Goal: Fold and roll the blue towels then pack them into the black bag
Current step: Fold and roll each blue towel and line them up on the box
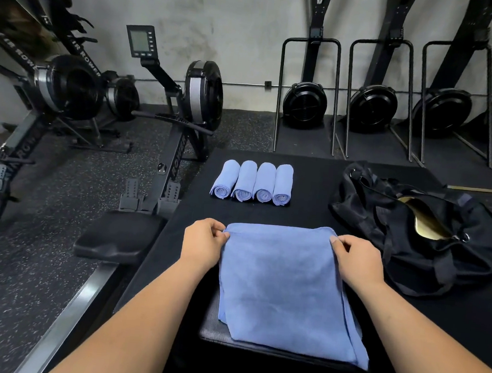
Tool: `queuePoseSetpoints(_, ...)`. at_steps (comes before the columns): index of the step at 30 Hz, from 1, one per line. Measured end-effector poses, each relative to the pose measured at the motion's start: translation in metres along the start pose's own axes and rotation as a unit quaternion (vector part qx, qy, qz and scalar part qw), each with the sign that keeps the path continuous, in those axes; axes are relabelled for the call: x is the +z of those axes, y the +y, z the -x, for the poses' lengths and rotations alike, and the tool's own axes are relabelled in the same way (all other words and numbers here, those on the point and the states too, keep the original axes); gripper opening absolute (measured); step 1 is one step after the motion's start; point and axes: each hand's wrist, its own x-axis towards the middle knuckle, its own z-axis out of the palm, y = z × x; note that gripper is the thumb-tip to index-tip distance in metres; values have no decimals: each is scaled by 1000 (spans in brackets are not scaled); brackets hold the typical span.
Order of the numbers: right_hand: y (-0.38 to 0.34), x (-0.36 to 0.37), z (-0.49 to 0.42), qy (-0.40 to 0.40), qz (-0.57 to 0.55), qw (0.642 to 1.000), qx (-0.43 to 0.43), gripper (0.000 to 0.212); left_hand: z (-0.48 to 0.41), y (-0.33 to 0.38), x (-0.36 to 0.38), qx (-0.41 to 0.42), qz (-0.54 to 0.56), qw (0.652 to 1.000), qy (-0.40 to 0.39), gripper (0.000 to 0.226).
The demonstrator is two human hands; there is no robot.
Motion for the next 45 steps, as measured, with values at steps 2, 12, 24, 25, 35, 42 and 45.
queuePoseSetpoints(2,0,3,-13,-1,-5,1000,8,18,-15,1,4,5,-19,1000,4,5)
queuePoseSetpoints(12,17,34,-35,33,7,998,55,9,-45,-20,52,10,-30,1000,3,5)
queuePoseSetpoints(24,24,44,-47,70,-22,994,85,10,-44,-33,63,31,6,998,61,4)
queuePoseSetpoints(25,24,44,-47,67,-17,994,81,13,-45,-33,64,33,-1,998,60,2)
queuePoseSetpoints(35,23,49,-40,60,103,993,19,15,-47,-33,64,22,-31,999,38,4)
queuePoseSetpoints(42,26,44,-39,92,-67,993,26,3,-43,-31,60,31,34,998,39,8)
queuePoseSetpoints(45,29,40,-40,74,-136,988,31,7,-40,-29,57,49,52,997,27,8)
